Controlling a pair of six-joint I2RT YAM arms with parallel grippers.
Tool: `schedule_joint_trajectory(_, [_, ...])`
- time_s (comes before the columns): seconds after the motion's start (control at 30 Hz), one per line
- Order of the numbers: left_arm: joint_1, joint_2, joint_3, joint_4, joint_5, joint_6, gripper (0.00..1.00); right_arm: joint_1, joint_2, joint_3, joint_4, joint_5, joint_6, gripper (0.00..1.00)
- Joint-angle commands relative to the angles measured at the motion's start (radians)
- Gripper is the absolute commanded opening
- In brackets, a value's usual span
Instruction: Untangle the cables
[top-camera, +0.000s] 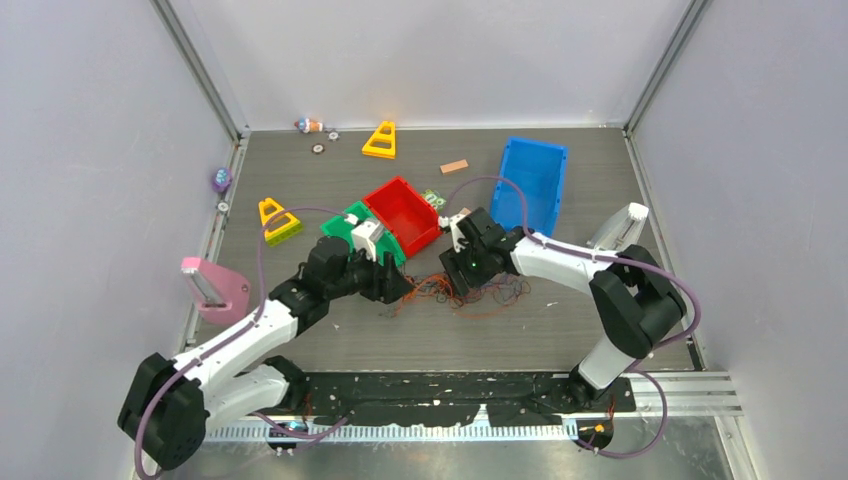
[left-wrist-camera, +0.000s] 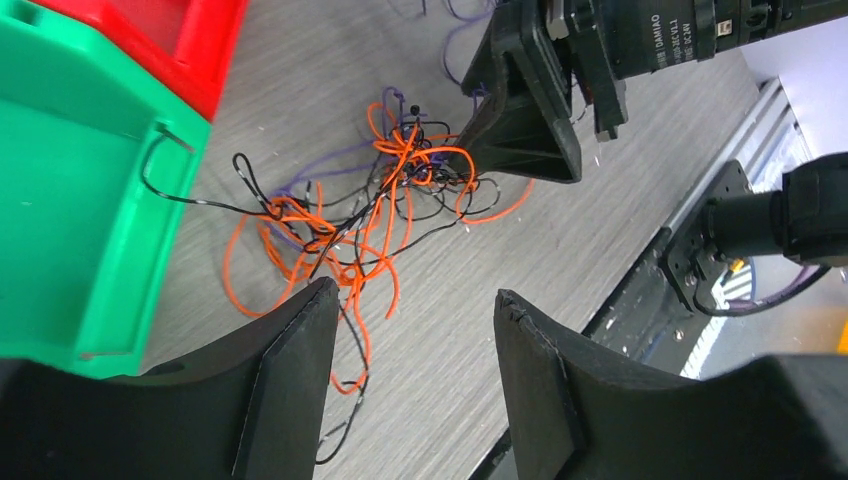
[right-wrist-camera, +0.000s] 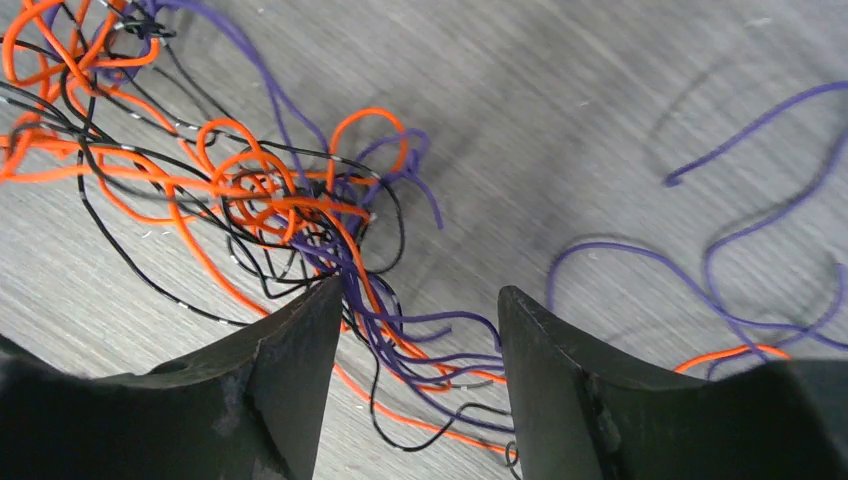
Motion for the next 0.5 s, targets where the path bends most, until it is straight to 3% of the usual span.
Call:
schedule_joint_trajectory(0.0, [-0.044, 0.064, 0.059, 0.004, 0.043, -0.038, 0.59, 0.021, -0.009, -0.048, 0.067, -0.050, 0.031, 0.59])
schedule_joint_trajectory(0.1, [-0.058, 0.092, 0.064, 0.020, 0.051, -0.059, 0.59, 0.022, -0.030, -0.091, 0.148, -0.089, 0.098, 0.32])
schedule_joint_trajectory(0.17, [-0.058, 0.096, 0.064, 0.029, 0.053, -0.072, 0.59, 0.023, -0.058, -0.123, 0.217, -0.124, 0.161, 0.21])
schedule_joint_trajectory(0.2, [-0.059, 0.096, 0.067, 0.033, 0.055, -0.079, 0.59, 0.023, -0.070, -0.136, 0.244, -0.135, 0.185, 0.11])
schedule_joint_trajectory(0.27, [-0.058, 0.096, 0.072, 0.034, 0.059, -0.087, 0.59, 0.023, -0.109, -0.181, 0.335, -0.166, 0.269, 0.06])
schedule_joint_trajectory(0.47, [-0.057, 0.097, 0.073, 0.063, 0.090, -0.126, 0.59, 0.023, -0.261, -0.389, 0.704, -0.141, 0.535, 0.05])
